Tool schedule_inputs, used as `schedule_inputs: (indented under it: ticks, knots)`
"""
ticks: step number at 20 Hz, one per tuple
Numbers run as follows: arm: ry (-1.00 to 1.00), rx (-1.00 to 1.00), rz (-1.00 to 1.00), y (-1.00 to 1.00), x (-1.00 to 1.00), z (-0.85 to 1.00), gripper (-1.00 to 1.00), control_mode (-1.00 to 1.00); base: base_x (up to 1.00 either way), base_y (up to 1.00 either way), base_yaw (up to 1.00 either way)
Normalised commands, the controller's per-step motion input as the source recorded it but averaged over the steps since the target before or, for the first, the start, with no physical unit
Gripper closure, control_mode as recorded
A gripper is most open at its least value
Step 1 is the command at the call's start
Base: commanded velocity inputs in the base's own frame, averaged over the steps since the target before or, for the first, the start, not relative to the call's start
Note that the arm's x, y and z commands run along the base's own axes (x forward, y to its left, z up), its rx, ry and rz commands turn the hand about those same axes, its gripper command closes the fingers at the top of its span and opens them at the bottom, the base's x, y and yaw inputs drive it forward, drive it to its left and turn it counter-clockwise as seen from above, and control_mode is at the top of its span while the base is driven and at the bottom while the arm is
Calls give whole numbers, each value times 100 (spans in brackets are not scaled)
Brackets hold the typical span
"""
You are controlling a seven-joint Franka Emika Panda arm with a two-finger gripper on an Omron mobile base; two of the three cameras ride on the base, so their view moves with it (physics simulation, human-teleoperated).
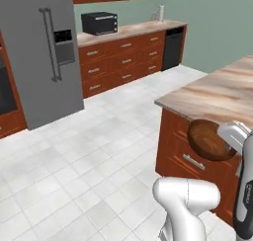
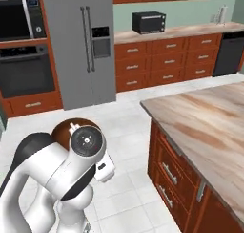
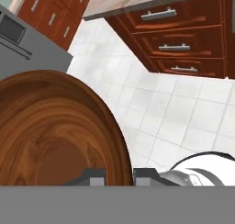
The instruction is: Take the smaller bowl and place it next to the appetizer plate on the dining counter , and place the larger bowl next to the plate with cooked food.
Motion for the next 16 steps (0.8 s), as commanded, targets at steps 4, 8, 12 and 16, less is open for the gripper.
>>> schedule_inputs:
  ticks: [4,8,12,16]
  knots:
    - [0,0,0,0,0,0,100,100,100,85,-42]
    - [0,0,0,0,0,0,100,100,100,97,-35]
    - [0,0,0,0,0,0,100,100,100,89,-35]
    - [0,0,0,0,0,0,100,100,100,84,-43]
